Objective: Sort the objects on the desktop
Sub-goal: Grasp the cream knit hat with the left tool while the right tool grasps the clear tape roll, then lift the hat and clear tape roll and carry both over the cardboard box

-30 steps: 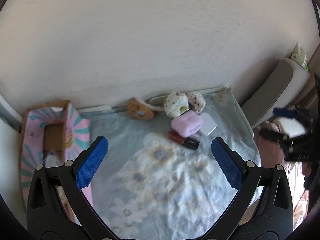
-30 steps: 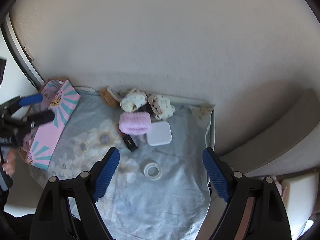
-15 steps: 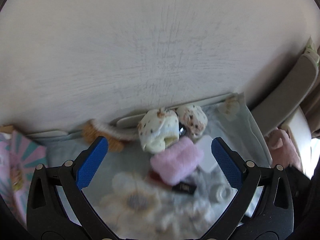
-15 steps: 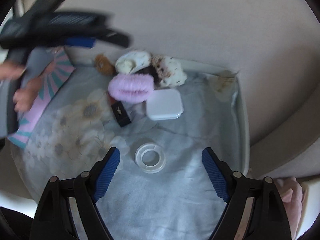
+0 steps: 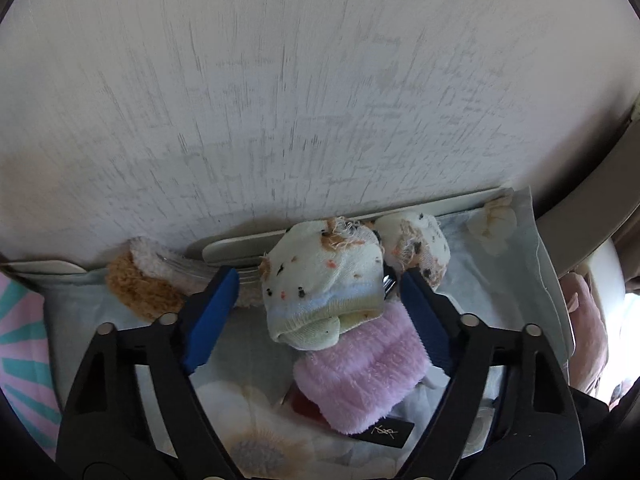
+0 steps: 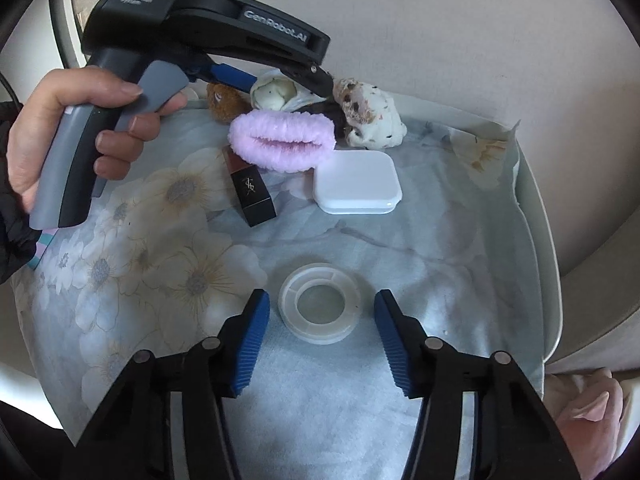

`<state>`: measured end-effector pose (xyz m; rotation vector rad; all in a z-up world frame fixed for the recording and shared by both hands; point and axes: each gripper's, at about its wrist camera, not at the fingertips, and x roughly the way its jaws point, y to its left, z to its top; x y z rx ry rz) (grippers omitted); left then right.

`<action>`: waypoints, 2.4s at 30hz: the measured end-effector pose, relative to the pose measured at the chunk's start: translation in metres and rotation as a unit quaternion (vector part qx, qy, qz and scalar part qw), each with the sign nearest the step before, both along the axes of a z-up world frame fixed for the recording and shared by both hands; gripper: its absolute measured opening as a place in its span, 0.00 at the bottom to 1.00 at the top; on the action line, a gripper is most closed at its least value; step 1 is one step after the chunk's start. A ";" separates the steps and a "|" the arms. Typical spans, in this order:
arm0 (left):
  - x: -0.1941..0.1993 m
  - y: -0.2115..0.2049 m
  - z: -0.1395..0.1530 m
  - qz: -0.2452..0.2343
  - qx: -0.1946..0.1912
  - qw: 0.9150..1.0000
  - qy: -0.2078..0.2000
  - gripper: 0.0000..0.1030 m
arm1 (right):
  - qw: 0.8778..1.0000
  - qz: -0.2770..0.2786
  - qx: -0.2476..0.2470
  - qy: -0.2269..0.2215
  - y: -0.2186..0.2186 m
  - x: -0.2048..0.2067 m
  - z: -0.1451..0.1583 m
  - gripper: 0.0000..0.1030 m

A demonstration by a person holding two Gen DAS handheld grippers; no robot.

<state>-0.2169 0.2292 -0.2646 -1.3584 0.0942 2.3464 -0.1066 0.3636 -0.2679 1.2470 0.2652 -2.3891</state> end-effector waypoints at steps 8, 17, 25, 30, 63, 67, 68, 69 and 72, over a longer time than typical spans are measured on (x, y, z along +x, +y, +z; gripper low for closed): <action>0.000 0.002 -0.003 -0.010 0.000 1.000 0.005 0.40 | 1.000 -0.003 -0.001 0.011 0.003 0.005 0.001 0.38; 0.009 0.002 0.011 -0.010 -0.002 1.000 0.008 0.39 | 1.000 -0.006 -0.006 0.015 0.006 0.015 0.013 0.38; 0.027 -0.007 0.053 -0.012 -0.001 1.000 0.022 0.39 | 1.000 -0.008 -0.003 0.029 0.001 0.018 0.043 0.38; 0.055 -0.016 0.088 -0.014 -0.004 0.999 0.035 0.39 | 0.999 -0.019 -0.016 0.035 -0.002 0.018 0.068 0.38; 0.135 -0.269 0.200 0.136 0.001 0.988 0.067 0.39 | 0.991 0.129 -0.003 0.037 -0.166 -0.029 0.196 0.38; 0.141 -0.304 0.196 0.165 -0.005 0.984 0.060 0.39 | 0.986 0.164 -0.003 0.037 -0.205 -0.031 0.203 0.38; 0.143 -0.315 0.195 0.174 -0.005 0.983 0.057 0.39 | 0.984 0.176 -0.002 0.034 -0.218 -0.032 0.203 0.38; 0.144 -0.322 0.193 0.180 -0.005 0.982 0.054 0.39 | 0.982 0.184 -0.001 0.032 -0.228 -0.032 0.202 0.38; 0.147 -0.343 0.189 0.195 -0.007 0.980 0.045 0.39 | 0.977 0.212 0.001 0.017 -0.265 -0.032 0.197 0.38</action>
